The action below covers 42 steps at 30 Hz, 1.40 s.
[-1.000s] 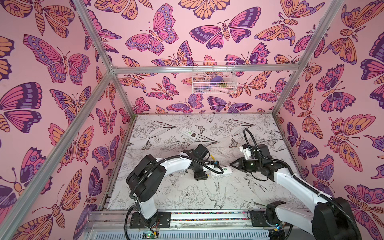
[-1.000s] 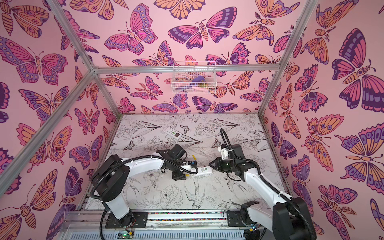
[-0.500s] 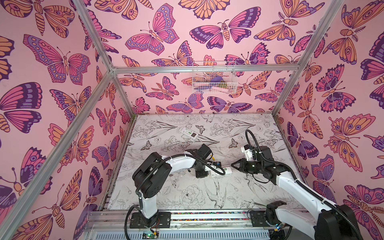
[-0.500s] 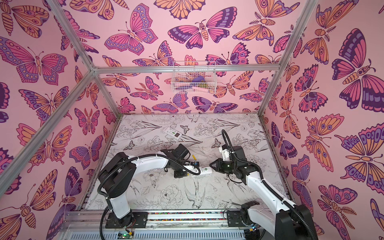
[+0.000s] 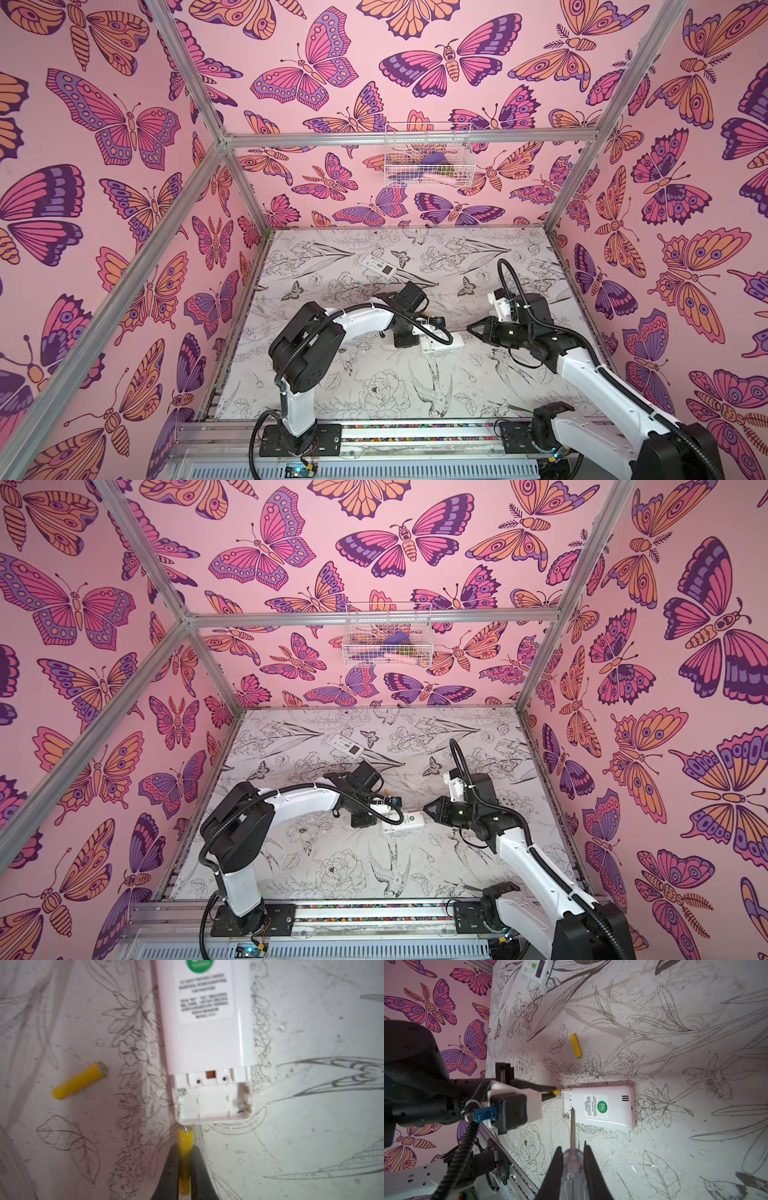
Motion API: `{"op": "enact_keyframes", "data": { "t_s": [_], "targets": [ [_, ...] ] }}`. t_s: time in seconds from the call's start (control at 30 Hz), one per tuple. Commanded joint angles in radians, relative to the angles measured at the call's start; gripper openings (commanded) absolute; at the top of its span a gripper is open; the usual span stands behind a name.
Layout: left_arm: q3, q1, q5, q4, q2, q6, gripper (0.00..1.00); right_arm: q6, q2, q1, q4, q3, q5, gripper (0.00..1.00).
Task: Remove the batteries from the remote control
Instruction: 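Set the empty remote down with the left gripper while the right lifts the screwdriver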
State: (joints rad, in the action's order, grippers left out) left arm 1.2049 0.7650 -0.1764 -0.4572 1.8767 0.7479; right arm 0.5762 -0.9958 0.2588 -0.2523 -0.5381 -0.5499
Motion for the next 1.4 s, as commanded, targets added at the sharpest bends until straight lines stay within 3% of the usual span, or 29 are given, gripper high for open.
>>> {"op": "enact_keyframes", "data": {
  "t_s": [0.0, 0.47, 0.63, 0.9, 1.37],
  "targets": [
    [0.060, -0.022, 0.010, 0.001, 0.043, 0.029, 0.02, -0.004, 0.015, -0.010, -0.023, 0.015, 0.004, 0.00],
    [0.197, -0.041, -0.011, 0.005, 0.203, 0.105, 0.03, 0.011, 0.046, -0.013, -0.032, 0.034, -0.006, 0.00],
    [0.188, -0.042, -0.008, 0.023, 0.186, 0.099, 0.15, 0.036, 0.042, -0.013, 0.024, 0.060, -0.035, 0.00],
    [0.153, -0.031, -0.013, 0.027, 0.064, 0.068, 0.48, 0.044, 0.031, -0.012, 0.022, 0.045, -0.002, 0.00],
    [-0.033, 0.028, 0.034, 0.060, -0.045, 0.073, 0.64, 0.058, 0.038, -0.014, 0.023, 0.050, 0.057, 0.00]
  ]
}}
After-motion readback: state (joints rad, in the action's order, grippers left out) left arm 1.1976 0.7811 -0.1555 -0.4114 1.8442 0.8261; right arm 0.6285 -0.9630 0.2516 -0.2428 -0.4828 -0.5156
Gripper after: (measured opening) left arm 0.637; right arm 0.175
